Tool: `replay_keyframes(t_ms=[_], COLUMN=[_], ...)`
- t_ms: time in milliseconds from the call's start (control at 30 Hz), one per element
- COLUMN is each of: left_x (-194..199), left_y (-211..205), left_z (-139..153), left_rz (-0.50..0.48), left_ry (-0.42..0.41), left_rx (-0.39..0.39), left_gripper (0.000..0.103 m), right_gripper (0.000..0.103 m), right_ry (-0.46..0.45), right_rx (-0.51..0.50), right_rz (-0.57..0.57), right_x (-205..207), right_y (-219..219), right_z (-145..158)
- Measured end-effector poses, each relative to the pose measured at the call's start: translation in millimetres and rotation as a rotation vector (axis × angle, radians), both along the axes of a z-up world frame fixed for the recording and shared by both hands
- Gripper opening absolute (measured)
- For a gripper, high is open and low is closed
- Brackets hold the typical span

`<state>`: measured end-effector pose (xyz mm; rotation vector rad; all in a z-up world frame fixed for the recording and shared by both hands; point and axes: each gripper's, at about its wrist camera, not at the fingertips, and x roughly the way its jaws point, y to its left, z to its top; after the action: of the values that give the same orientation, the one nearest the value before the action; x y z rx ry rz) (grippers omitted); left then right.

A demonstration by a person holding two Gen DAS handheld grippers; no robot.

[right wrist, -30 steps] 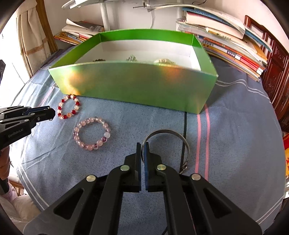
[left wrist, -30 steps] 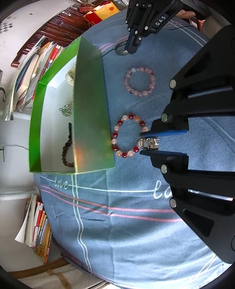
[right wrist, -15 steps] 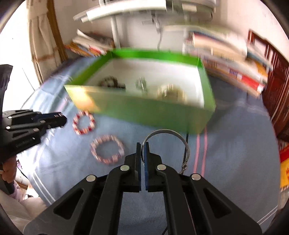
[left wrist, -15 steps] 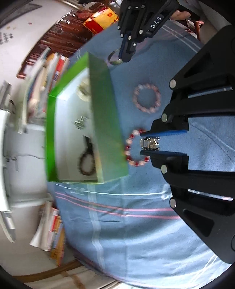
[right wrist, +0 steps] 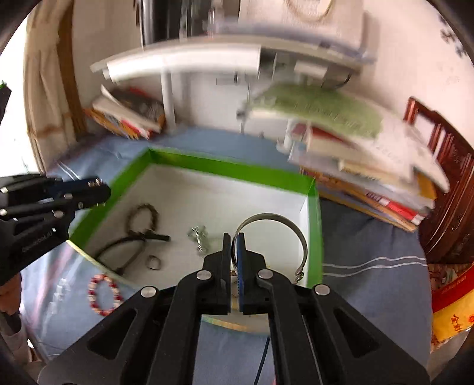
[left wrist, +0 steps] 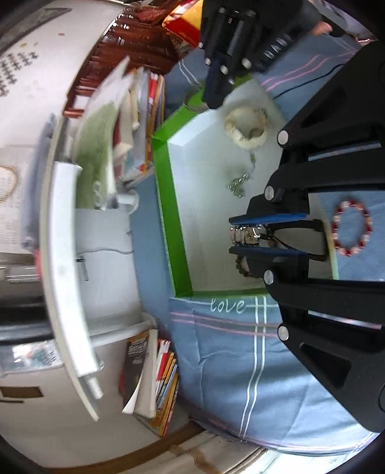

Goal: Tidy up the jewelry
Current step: 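Carry the bangle and pendant into the green box and open both tools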

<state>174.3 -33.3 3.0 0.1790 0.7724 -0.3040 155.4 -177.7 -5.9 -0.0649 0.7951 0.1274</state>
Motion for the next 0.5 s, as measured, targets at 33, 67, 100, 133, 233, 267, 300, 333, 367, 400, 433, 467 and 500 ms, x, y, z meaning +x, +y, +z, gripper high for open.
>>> replay_keyframes(t_ms=[33, 67, 100, 133, 233, 267, 300, 333, 367, 400, 433, 467, 500], left_x=[7, 11, 16, 22, 27, 28, 28, 28, 26, 24, 20, 16, 12], left_y=[-3, -5, -8, -10, -10, -9, -8, -7, -6, -4, -2, 0, 2], left_z=[-7, -12, -19, -27, -36, -37, -37, -35, -32, -29, -25, -21, -18], left_rz=[0.006, 0.010, 0.017, 0.024, 0.033, 0.038, 0.044, 0.049, 0.051, 0.052, 0.056, 0.057, 0.057], left_ry=[0.014, 0.025, 0.039, 0.058, 0.081, 0.082, 0.080, 0.075, 0.067, 0.057, 0.040, 0.030, 0.022], left_rx=[0.011, 0.020, 0.031, 0.039, 0.039, 0.039, 0.038, 0.032, 0.025, 0.022, 0.021, 0.020, 0.019], left_gripper=[0.014, 0.014, 0.014, 0.014, 0.015, 0.015, 0.016, 0.023, 0.028, 0.037, 0.041, 0.043, 0.045], right_gripper=[0.004, 0.004, 0.005, 0.006, 0.009, 0.018, 0.022, 0.026, 0.026, 0.026, 0.026, 0.026, 0.026], right_ry=[0.024, 0.039, 0.049, 0.054, 0.060, 0.054, 0.048, 0.037, 0.028, 0.012, -0.002, -0.020, -0.030], right_rx=[0.011, 0.021, 0.033, 0.035, 0.017, 0.015, 0.020, 0.034, 0.044, 0.056, 0.063, 0.076, 0.086], right_rz=[-0.006, -0.008, -0.011, -0.013, -0.016, -0.020, -0.021, -0.019, -0.018, -0.018, -0.018, -0.009, 0.002], right_x=[8, 11, 15, 17, 17, 16, 13, 10, 5, -2, -10, -21, -30], right_y=[0, 1, 2, 3, 7, 8, 9, 8, 7, 6, 5, 4, 3], right_z=[-7, -11, -15, -18, -19, -17, -15, -12, -7, -1, 4, 10, 15])
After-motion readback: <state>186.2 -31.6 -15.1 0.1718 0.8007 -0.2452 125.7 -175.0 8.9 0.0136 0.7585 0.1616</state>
